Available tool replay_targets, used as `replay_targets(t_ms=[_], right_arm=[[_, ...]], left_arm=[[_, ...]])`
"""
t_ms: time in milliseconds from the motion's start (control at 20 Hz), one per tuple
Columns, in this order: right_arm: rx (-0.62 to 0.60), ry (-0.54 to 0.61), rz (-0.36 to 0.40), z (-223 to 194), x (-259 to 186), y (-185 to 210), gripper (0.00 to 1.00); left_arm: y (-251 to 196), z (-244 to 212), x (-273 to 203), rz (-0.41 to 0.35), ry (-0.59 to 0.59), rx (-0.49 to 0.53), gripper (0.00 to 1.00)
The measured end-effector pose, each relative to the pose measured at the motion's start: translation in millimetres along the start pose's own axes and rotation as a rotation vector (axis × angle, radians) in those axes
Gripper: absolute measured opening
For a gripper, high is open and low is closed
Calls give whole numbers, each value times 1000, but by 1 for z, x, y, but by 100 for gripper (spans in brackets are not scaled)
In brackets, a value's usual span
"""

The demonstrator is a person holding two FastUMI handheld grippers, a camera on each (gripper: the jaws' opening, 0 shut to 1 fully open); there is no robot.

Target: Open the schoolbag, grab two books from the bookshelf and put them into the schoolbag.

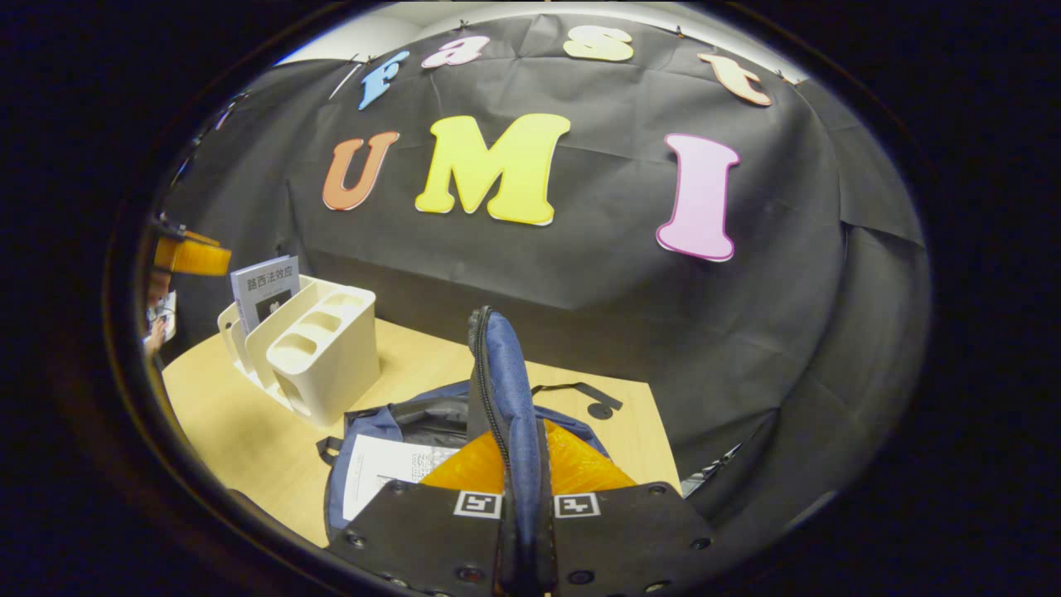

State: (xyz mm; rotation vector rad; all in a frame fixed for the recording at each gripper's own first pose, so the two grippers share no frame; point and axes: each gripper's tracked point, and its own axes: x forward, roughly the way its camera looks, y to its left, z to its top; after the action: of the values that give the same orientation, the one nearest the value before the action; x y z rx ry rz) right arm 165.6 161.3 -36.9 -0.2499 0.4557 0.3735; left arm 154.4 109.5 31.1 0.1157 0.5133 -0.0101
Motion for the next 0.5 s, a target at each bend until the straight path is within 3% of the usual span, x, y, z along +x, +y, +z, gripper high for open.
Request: replay_targets(t_ms=[350, 500], right_arm=[[-8, -26, 9, -4, -8, 15, 8], [13, -20, 12, -7, -7, 16, 8]], left_arm=[[94, 6, 77, 130, 80, 37, 98], [109, -21, 117, 116, 199, -32, 98]])
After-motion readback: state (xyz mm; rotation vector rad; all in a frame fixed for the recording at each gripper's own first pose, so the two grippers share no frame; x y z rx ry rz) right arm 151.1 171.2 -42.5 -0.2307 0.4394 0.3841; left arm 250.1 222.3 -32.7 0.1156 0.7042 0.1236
